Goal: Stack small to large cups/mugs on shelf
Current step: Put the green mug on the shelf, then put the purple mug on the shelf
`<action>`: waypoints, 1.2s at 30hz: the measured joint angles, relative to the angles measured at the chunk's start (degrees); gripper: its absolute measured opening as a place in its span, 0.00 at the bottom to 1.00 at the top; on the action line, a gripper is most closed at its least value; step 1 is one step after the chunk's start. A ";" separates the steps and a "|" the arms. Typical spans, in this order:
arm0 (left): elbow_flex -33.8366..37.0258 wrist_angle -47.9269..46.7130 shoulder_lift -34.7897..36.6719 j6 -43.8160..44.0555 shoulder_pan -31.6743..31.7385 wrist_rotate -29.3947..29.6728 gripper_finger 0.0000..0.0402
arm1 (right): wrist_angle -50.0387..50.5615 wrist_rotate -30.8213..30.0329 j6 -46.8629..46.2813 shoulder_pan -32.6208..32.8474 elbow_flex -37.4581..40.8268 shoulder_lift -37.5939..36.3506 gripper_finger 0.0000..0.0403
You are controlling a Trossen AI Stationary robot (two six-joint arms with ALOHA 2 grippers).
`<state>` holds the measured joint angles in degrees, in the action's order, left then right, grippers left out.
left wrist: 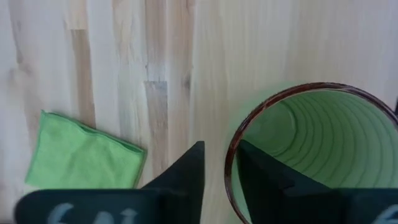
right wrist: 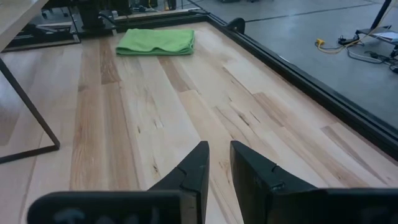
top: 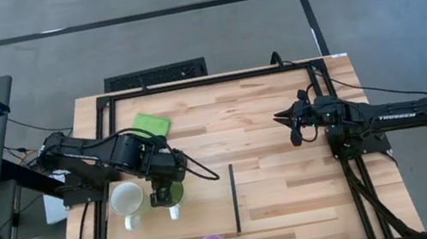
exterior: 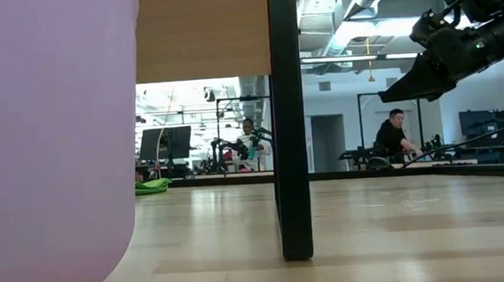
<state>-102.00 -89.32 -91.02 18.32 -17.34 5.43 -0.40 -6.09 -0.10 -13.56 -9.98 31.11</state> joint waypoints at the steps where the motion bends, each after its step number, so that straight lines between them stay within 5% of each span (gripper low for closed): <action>1: 0.00 0.00 0.00 0.07 0.00 0.56 0.23 | -0.01 0.00 0.03 0.02 -0.01 0.00 0.22; 12: 0.00 -0.14 0.00 0.61 0.00 -0.94 0.46 | 0.00 0.00 0.05 0.02 -0.02 0.00 0.22; 32: -6.63 -0.68 3.33 0.88 -0.03 -3.12 0.48 | -0.02 0.00 0.03 0.00 0.00 -0.02 0.22; 36: -6.90 -0.62 7.63 1.94 -0.34 2.52 0.48 | -0.02 0.02 0.03 0.00 -0.01 0.00 0.22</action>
<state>-108.90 -89.94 -83.39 20.26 -17.68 7.95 -0.43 -6.07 -0.08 -13.56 -9.99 31.11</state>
